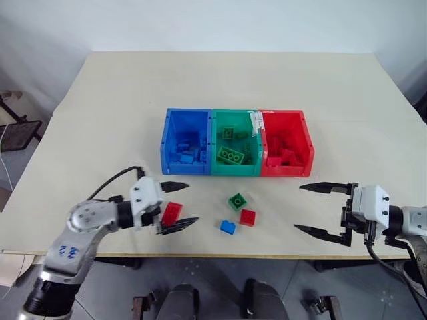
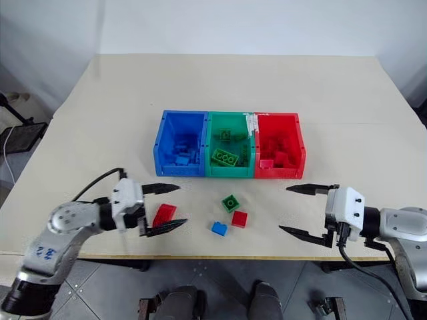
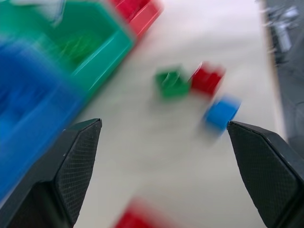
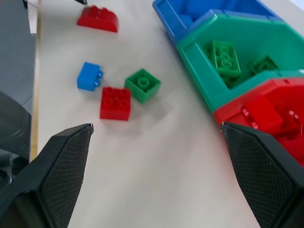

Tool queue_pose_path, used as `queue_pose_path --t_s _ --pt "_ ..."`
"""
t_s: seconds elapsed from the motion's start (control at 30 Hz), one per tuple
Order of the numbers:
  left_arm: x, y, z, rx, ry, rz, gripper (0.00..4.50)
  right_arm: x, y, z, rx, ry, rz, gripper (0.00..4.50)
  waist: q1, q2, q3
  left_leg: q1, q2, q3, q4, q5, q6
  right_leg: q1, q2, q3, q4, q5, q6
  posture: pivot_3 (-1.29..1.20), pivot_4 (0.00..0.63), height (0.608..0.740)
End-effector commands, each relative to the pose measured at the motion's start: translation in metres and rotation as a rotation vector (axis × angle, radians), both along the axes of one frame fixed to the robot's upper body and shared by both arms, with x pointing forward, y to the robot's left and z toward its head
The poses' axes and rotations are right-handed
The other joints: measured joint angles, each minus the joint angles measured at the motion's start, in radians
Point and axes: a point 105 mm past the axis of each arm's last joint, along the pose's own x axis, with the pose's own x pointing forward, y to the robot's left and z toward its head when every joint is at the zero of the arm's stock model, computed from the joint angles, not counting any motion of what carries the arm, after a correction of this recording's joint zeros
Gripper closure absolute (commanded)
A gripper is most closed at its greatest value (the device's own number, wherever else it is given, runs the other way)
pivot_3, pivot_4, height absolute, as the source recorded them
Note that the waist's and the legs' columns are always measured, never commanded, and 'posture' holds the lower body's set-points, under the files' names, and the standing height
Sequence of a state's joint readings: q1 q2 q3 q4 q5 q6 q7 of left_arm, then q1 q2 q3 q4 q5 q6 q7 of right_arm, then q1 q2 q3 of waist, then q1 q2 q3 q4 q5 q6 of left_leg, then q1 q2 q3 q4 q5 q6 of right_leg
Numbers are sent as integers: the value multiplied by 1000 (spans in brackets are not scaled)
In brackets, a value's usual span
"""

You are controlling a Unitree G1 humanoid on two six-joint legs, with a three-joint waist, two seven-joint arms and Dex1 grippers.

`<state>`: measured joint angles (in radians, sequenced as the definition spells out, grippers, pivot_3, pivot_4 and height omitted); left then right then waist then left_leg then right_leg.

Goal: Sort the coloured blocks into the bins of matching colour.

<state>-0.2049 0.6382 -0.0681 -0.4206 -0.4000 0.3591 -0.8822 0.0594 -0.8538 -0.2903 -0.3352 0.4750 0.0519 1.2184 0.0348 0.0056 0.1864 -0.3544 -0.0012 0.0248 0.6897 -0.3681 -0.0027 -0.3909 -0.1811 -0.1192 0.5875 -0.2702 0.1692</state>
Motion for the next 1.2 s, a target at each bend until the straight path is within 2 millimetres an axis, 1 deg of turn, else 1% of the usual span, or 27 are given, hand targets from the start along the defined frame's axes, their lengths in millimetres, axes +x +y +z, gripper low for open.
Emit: queue_pose_path --t_s 0.03,0.17,0.27,0.3,0.4,0.53,0.63,0.7,0.77,0.9,1.03,1.2 --pt "1 -29 4 9 22 -28 0 -7 7 17 27 -50 -2 13 0 0 0 0 0 0 0 0 0 0 0 0 0 0 0 0 150 740" --pt "17 -48 -4 75 18 12 0 -11 13 15 33 -42 -9 13 0 0 0 0 0 0 0 0 0 0 0 0 0 0 0 0 150 740" --pt "23 -63 -5 78 25 10 0 -13 15 14 32 -46 -19 13 1 0 0 0 0 0 0 0 0 0 0 0 0 0 0 0 150 740" --pt "24 -65 -5 86 28 8 0 -14 14 15 31 -49 -23 13 1 0 0 -1 0 0 1 0 0 0 0 0 -1 0 0 0 150 740" --pt "26 -65 -3 92 20 9 0 -15 12 18 36 -57 -41 13 0 0 0 -1 0 0 1 0 1 0 0 0 -1 0 0 0 150 740" --pt "30 -63 -8 136 12 1 0 -17 12 16 35 -52 -54 13 2 0 0 -1 0 0 1 0 1 0 0 0 -1 0 0 0 150 740" --pt "43 -60 -11 188 -17 60 0 -17 13 16 35 -52 -57 13 7 0 0 -1 0 0 2 0 1 0 0 0 -1 0 0 0 150 740" --pt "47 -63 -13 196 -13 63 0 -16 13 16 34 -54 -59 13 11 0 0 -1 -1 0 3 -1 1 0 0 0 -1 0 0 0 150 740" --pt "47 -68 -15 201 5 53 0 -15 13 16 32 -56 -62 13 15 0 0 -1 -1 0 3 -1 2 0 0 0 -1 0 0 0 150 740" --pt "40 -80 -19 199 53 -5 0 -14 13 18 30 -64 -68 13 16 0 0 -3 -1 0 5 -1 3 0 0 0 -1 0 0 0 150 740" --pt "35 -80 -27 247 93 -27 0 -13 13 19 31 -69 -73 13 15 0 0 -3 -1 0 5 -1 3 0 0 0 0 0 0 0 150 740" --pt "41 -77 -32 279 99 5 0 -11 15 19 34 -74 -73 13 17 0 0 -3 -1 0 6 -2 3 0 0 0 0 0 0 0 150 740"
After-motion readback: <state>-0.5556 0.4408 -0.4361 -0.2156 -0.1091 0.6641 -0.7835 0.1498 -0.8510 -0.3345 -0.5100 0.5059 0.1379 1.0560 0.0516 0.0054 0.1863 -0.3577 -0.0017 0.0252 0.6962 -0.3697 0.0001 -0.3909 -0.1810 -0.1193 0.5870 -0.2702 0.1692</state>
